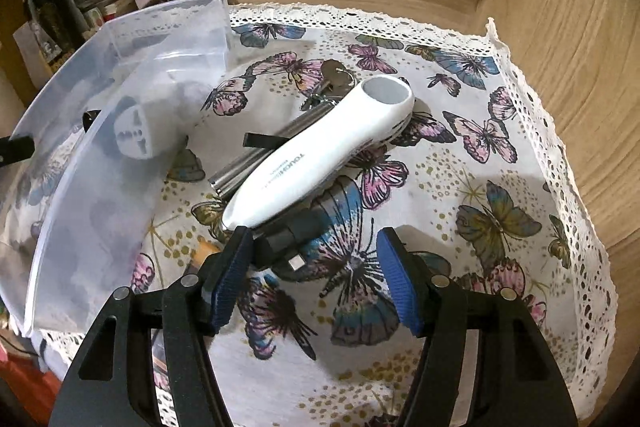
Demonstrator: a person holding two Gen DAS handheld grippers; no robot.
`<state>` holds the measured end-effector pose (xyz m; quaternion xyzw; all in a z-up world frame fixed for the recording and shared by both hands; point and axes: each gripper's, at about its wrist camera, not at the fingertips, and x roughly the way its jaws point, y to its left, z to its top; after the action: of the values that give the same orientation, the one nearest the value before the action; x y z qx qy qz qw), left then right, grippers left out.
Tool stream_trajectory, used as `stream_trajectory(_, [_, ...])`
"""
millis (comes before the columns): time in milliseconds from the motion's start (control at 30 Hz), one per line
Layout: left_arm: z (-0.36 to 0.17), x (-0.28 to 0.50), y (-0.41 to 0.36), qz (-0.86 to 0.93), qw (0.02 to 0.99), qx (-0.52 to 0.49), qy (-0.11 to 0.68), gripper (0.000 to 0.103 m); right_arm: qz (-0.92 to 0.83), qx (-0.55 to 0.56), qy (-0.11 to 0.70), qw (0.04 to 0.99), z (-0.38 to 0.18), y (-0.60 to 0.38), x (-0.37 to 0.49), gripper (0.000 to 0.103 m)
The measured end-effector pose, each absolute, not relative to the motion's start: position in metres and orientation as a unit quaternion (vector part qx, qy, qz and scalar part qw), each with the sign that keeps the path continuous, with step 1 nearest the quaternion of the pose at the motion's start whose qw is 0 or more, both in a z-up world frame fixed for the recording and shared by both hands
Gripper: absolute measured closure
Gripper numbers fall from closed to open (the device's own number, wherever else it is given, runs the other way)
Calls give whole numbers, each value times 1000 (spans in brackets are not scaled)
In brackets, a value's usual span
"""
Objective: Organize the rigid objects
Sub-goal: 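Grasp the small black USB dongle with the right tool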
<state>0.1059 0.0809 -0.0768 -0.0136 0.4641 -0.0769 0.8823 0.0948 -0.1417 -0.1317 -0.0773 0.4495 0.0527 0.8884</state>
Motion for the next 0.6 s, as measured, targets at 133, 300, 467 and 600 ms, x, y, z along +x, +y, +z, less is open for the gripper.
stream_trajectory(133, [-77,106,81,-77,882,-14,464,90,56,-76,448,889,-133,-143,96,42])
stream_trajectory(300, [-77,106,81,-77,882,-13,464,90,73,-64,459,883,-139,-138,105,43])
stream_trajectory(467, [-77,106,81,-77,882,-13,464,90,70,-77,450,887,-139,-134,104,63])
stream_trajectory(600, [-77,106,81,-77,883,-14,464,90,58,-83,443,891,-137,-135,104,64])
